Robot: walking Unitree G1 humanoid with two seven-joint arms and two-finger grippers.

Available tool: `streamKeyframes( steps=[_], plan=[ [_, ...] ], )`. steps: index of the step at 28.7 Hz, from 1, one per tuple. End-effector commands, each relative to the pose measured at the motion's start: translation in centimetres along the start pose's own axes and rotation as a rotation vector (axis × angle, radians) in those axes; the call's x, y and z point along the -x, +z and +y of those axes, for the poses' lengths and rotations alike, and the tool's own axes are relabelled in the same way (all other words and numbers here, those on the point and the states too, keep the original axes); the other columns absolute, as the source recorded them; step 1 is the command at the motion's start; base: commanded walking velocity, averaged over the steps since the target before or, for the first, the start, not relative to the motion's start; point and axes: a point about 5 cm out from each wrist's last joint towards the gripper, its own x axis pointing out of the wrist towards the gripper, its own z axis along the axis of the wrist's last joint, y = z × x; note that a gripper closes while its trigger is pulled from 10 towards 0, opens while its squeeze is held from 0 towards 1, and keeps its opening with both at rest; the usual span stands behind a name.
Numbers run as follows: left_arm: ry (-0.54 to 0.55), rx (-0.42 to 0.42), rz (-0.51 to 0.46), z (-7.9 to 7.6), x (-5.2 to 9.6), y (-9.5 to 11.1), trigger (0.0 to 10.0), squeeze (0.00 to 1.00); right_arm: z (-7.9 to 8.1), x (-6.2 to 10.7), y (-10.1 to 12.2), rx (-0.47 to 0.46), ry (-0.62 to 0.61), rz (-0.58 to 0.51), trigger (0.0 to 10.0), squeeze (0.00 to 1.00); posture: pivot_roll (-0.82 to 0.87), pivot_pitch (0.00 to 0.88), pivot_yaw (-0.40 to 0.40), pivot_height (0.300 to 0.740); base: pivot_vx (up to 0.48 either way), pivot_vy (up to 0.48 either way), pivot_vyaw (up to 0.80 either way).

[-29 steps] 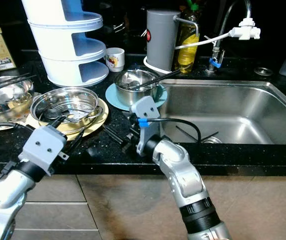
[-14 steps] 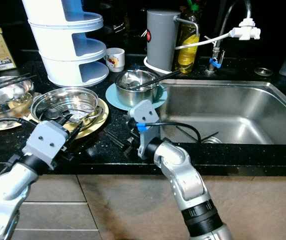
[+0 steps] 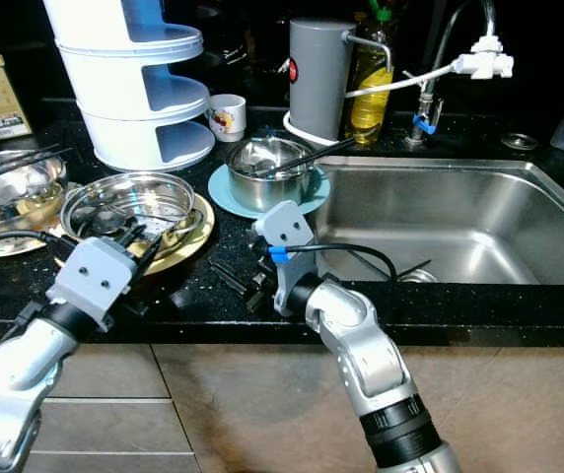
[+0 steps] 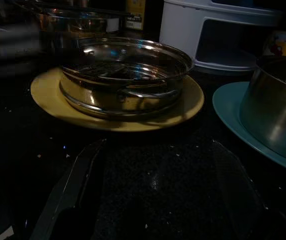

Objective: Kitchen organization

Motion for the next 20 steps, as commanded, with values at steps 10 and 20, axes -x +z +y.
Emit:
streamKeyframes(
  steps=[10,20],
  plan=[
    [-0.025,-0.005,0.007,0.0,0.0,-0.3,0.0,0.00,0.1,0.1,0.1,-0.006,-0.002,-0.007,10.0,0.00,0.06,0.146,-0.037,0.740,0.000,0.000,0.00],
    [-0.031,-0.007,-0.049,0.9,-0.7,1.1,0.0,0.00,-0.1,0.0,0.5,-0.013,-0.009,-0.020,10.0,0.00,0.06,0.144,-0.037,0.740,0.000,0.000,0.00]
  ],
)
